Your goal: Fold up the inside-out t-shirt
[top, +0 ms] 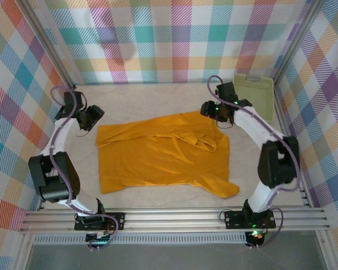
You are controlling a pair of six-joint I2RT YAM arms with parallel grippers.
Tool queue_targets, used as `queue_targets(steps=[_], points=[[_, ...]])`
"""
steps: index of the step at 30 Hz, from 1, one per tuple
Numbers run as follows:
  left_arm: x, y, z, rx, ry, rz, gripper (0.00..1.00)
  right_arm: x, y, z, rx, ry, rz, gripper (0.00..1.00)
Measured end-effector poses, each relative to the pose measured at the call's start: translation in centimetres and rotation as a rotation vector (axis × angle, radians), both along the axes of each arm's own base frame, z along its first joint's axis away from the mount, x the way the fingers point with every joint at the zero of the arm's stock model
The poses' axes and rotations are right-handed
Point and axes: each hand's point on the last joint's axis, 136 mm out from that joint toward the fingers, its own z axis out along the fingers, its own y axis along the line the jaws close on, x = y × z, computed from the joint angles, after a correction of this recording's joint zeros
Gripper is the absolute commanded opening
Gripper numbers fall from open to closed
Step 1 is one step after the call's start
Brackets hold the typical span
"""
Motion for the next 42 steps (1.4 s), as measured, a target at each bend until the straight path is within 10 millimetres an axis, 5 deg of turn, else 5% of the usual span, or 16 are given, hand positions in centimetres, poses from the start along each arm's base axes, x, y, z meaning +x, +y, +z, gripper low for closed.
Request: queue_targets(steps=[3,9,15,19,24,34,37,42], points=[[1.2,-1.7,-3.5,-0.038,0.065,-0.050,0.52,2.7,1.3,-2.7,-0.010,0.041,0.009,0.53],[1.7,-1.0,-10.5,-0.067,0.211,-0.037,0.51,5.4,2.1,-8.3,-0.055,0.137,0.003,0.50],[2.1,1.6,-12.0,-0.107,0.215,0.027,0.48,6.0,0.5,-12.0,-0.109,0.225,-0.048,0.46],[2.4,3.2,-12.2,-0.148,0.199,0.081,0.46,6.5,-1.2,-12.0,-0.093,0.243,-0.108,0.42],[2.8,3.6,-11.9,-0.194,0.172,0.114,0.54,6.7,-3.1,-12.2,-0.091,0.260,-0.155,0.40],[1.9,3.5,-9.3,-0.183,0.164,0.119,0.83,6.6,-2.6,-9.7,-0.115,0.210,-0.084,0.49],[0.8,3.0,-5.5,-0.123,0.118,0.121,0.87,4.6,-2.6,-6.8,-0.132,0.174,-0.058,0.52],[-4.5,-1.2,0.7,-0.020,-0.005,0.060,0.88,-3.4,-2.2,-2.5,-0.149,0.140,-0.006,0.53]])
